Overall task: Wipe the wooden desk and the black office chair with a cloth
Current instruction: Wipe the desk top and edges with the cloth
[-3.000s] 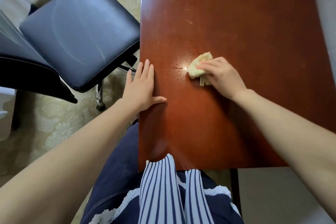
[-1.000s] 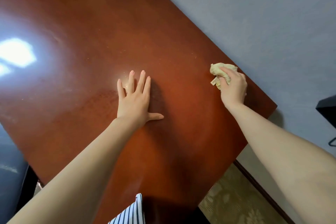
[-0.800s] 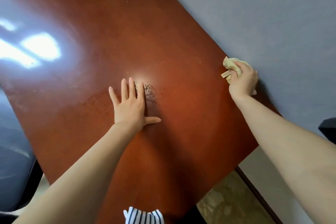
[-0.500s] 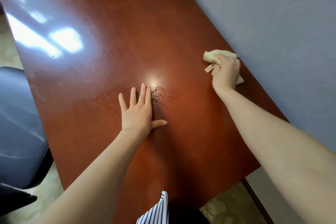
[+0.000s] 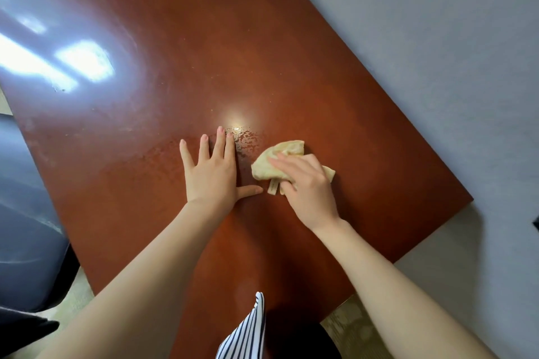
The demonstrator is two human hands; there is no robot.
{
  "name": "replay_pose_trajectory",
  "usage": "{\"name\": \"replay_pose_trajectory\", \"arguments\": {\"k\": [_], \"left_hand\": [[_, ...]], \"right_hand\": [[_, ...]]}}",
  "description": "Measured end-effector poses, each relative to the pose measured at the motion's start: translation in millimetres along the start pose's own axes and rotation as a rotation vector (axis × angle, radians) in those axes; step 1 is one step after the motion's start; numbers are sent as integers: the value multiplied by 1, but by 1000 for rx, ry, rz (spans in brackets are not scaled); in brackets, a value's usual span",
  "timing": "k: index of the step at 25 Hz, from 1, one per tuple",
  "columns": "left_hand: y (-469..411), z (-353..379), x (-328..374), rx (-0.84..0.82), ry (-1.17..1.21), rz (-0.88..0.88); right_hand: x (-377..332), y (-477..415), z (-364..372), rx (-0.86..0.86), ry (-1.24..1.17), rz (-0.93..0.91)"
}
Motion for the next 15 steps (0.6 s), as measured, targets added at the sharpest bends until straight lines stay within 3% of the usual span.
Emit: {"name": "replay_pose_trajectory", "arguments": {"k": [3, 10, 15], "left_hand": [[-1, 1, -1, 32, -25, 8], [1, 4, -2, 65, -30, 13], [1, 3, 0, 57, -24, 20]], "right_hand": [[20, 10, -23, 8, 89, -69], [107, -56, -60, 195, 221, 329], [133, -126, -40, 270, 252, 449]]}}
Point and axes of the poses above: each hand's wrist, its own y-axis away from the middle knuckle, its own z-axis out of the palm, x = y × z, the point moved 2 cm from there along -y, towards the middle knuckle, and after that the axes turned 14 degrees about -z, right-handed, at the moved point
